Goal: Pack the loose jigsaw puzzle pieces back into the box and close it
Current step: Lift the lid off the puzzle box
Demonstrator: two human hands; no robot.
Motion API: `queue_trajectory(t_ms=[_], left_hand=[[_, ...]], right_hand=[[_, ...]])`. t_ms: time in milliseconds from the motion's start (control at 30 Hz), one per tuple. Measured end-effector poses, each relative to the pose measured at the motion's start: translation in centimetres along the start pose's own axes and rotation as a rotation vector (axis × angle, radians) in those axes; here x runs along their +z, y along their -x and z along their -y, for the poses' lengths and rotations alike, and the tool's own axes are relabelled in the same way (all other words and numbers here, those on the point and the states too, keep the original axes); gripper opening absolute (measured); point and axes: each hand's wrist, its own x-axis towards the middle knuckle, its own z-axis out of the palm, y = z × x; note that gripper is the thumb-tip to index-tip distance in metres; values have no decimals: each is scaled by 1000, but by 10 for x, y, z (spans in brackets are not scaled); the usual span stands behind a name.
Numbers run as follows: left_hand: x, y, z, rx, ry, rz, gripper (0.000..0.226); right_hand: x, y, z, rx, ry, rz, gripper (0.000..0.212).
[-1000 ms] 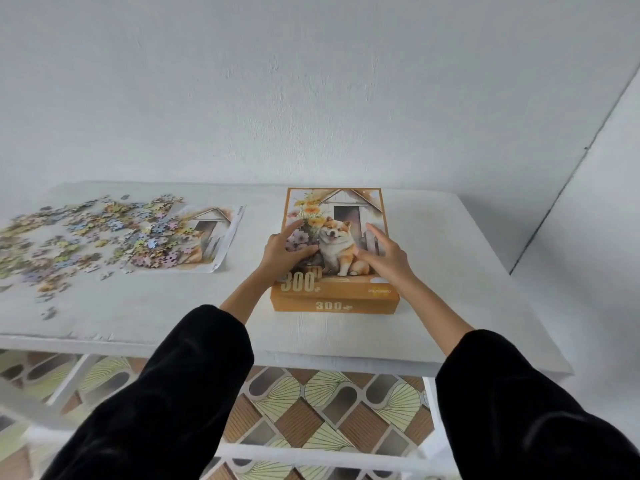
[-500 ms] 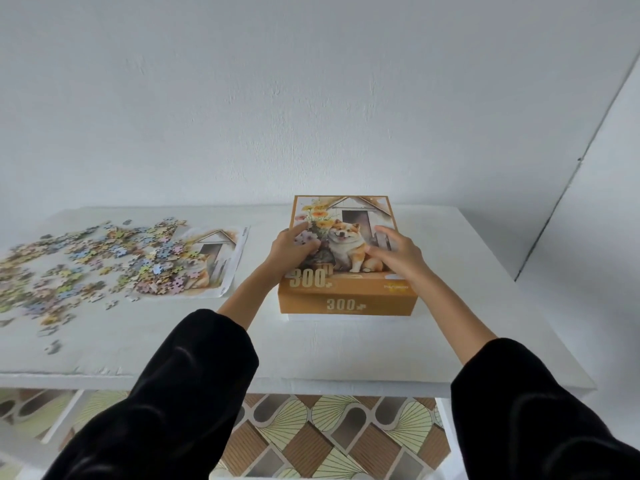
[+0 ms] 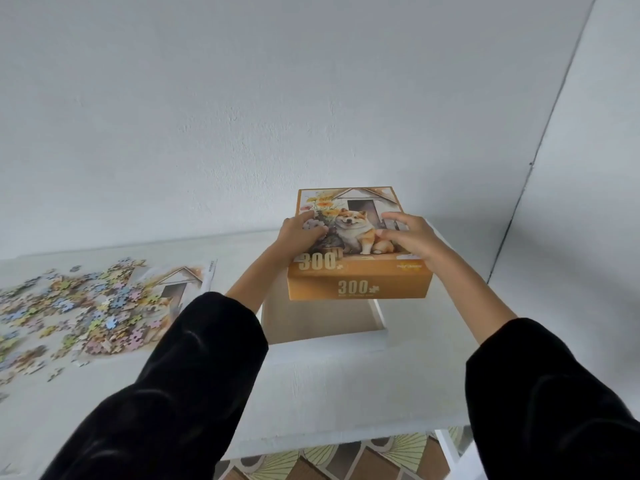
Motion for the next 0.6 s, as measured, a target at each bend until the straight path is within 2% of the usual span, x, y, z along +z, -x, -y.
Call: queue_trajectory(t_ms=[167, 600], left_hand=[[42, -37, -17, 9, -29, -7, 58], [149, -118, -41, -4, -63, -1, 55]], right_hand=[[-33, -29, -23, 22, 10, -25, 49], [-100, -124, -100, 76, 52, 63, 50]])
